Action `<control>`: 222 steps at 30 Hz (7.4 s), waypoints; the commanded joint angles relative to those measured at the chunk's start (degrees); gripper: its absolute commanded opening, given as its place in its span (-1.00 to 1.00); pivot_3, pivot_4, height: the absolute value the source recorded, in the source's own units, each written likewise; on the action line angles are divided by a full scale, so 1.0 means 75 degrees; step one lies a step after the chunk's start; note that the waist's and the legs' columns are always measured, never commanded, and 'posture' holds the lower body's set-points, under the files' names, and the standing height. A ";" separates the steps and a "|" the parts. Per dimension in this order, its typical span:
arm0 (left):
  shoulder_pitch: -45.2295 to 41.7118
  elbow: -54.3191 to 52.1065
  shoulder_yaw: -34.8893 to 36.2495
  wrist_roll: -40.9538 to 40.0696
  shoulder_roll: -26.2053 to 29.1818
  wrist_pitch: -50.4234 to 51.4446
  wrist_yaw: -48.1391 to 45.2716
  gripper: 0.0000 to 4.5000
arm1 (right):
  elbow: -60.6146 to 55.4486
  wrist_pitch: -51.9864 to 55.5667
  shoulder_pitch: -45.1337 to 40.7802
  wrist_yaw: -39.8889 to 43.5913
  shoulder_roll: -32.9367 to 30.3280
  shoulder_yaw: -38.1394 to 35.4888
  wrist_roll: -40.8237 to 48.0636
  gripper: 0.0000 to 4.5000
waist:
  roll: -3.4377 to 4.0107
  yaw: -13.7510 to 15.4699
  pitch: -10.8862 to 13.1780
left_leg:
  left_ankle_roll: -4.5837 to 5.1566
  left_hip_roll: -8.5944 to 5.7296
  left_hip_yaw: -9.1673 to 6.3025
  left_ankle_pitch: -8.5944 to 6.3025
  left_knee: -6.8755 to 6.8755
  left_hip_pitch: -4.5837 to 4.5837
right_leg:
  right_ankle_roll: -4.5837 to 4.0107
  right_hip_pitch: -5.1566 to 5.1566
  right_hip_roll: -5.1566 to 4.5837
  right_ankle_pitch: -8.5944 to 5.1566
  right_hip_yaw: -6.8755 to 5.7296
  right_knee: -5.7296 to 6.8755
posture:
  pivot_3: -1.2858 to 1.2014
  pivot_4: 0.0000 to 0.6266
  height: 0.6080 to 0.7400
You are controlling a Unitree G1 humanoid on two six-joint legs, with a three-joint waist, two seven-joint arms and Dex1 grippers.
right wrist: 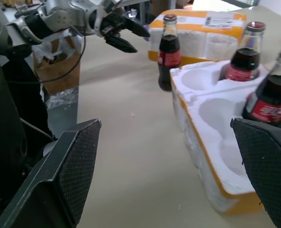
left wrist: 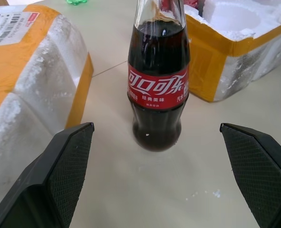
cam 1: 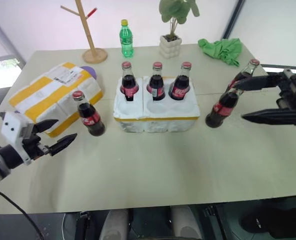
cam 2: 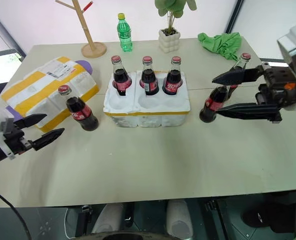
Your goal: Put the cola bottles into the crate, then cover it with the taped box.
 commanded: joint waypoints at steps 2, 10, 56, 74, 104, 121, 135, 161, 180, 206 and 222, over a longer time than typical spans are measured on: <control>-0.0495 0.0257 -0.0554 0.0405 -0.0332 -0.0471 0.0276 0.99 | -0.0522 -0.0183 0.0220 -0.0309 0.0189 -0.0067 0.0173 1.00 | -0.0002 0.0063 -0.0002 | 0.0000 0.0000 0.0001 0.0000 0.0003 0.0000 | 0.0000 0.0001 0.0000 0.0000 0.0000 0.0000 | 0.03 -0.52 1.00; -0.0875 0.0558 -0.1200 0.0674 -0.0850 -0.0686 0.0511 0.99 | -0.0705 -0.0511 0.0457 -0.0379 0.0300 0.0326 0.0017 1.00 | -0.0006 0.0129 -0.0003 | 0.0001 0.0000 0.0000 0.0000 0.0011 -0.0002 | 0.0000 0.0002 0.0001 0.0003 0.0000 0.0002 | 0.03 -0.52 1.00; -0.2974 0.2509 -0.2147 0.1130 -0.1857 -0.1312 0.0430 0.26 | -0.1018 -0.0562 0.0396 -0.1202 0.0727 0.0593 0.0351 1.00 | -0.0011 0.0144 -0.0004 | 0.0002 0.0000 -0.0009 0.0000 0.0021 -0.0006 | 0.0003 0.0008 0.0005 0.0005 -0.0003 0.0001 | 0.03 -0.52 1.00; -0.4937 0.1128 -0.1766 -0.1046 0.0037 0.1447 -0.0694 0.26 | -0.0994 -0.0616 0.0474 -0.1292 0.0806 0.0669 0.0235 1.00 | -0.0059 0.0147 0.0024 | 0.0002 -0.0001 -0.0024 0.0000 0.0030 -0.0029 | 0.0003 0.0004 0.0006 0.0004 -0.0013 -0.0005 | 0.03 -0.52 1.00; -0.7390 0.4344 -0.4164 0.1132 -0.2324 -0.0167 -0.1639 0.26 | -0.1569 -0.0648 0.1485 -0.2063 0.0961 0.0063 0.0576 1.00 | -0.0066 0.0156 0.0029 | 0.0035 -0.0001 -0.0032 -0.0018 0.0097 -0.0067 | 0.0042 0.0004 0.0014 0.0025 -0.0012 -0.0003 | 0.03 -0.52 1.00; -0.6720 0.4564 -0.4570 0.2093 -0.2404 -0.0793 -0.1876 0.98 | -0.1565 -0.0687 0.1403 -0.2163 0.1052 0.0094 0.0537 1.00 | -0.0063 0.0162 0.0027 | 0.0038 -0.0003 -0.0034 -0.0020 0.0103 -0.0073 | 0.0056 0.0001 0.0013 0.0034 -0.0011 -0.0007 | 0.03 -0.52 1.00; -0.5991 0.1450 -0.2590 0.0123 -0.0034 0.1579 -0.2242 0.98 | -0.1046 -0.0910 0.1913 -0.2039 0.0855 -0.0115 0.0078 1.00 | -0.0063 0.0115 0.0028 | 0.0044 -0.0001 -0.0033 -0.0024 0.0099 -0.0073 | 0.0057 -0.0001 0.0013 0.0033 -0.0011 -0.0006 | 0.03 -0.52 1.00; -0.5550 -0.0584 -0.2865 -0.1817 0.0197 0.2629 -0.1560 0.98 | 0.0204 -0.1417 0.3858 -0.4613 0.2047 -0.1606 -0.1314 1.00 | -0.0065 0.0109 0.0026 | 0.0045 -0.0002 -0.0027 -0.0024 0.0103 -0.0053 | 0.0031 0.0013 0.0014 0.0017 -0.0005 -0.0003 | 0.03 -0.52 1.00; -0.5797 -0.0343 -0.3300 -0.1321 -0.0118 0.2074 -0.1378 0.98 | 0.1540 -0.2269 0.2420 -0.6113 0.3534 -0.0715 -0.2097 1.00 | -0.0065 0.0113 0.0026 | 0.0045 -0.0002 -0.0028 -0.0024 0.0101 -0.0052 | 0.0031 0.0016 0.0017 0.0018 -0.0002 -0.0004 | 0.03 -0.52 1.00; -0.5503 -0.0550 -0.3161 -0.1396 -0.0010 0.2119 -0.1192 1.00 | 0.2344 -0.2570 0.1203 -0.5690 0.3498 -0.0617 -0.1975 0.26 | -0.0056 0.0106 0.0031 | 0.0045 -0.0002 -0.0027 -0.0024 0.0096 -0.0051 | 0.0033 0.0016 0.0018 0.0019 -0.0001 -0.0004 | 0.03 -0.52 1.00; -0.4887 -0.0912 -0.2598 -0.1689 0.0142 0.2162 -0.0707 1.00 | 0.0576 -0.1061 -0.1191 -0.4422 0.3629 0.0572 -0.0371 0.26 | -0.0046 -0.0047 0.0037 | 0.0046 0.0001 -0.0033 -0.0024 0.0093 -0.0057 | 0.0035 0.0007 0.0023 0.0020 -0.0001 -0.0003 | 0.03 -0.52 1.00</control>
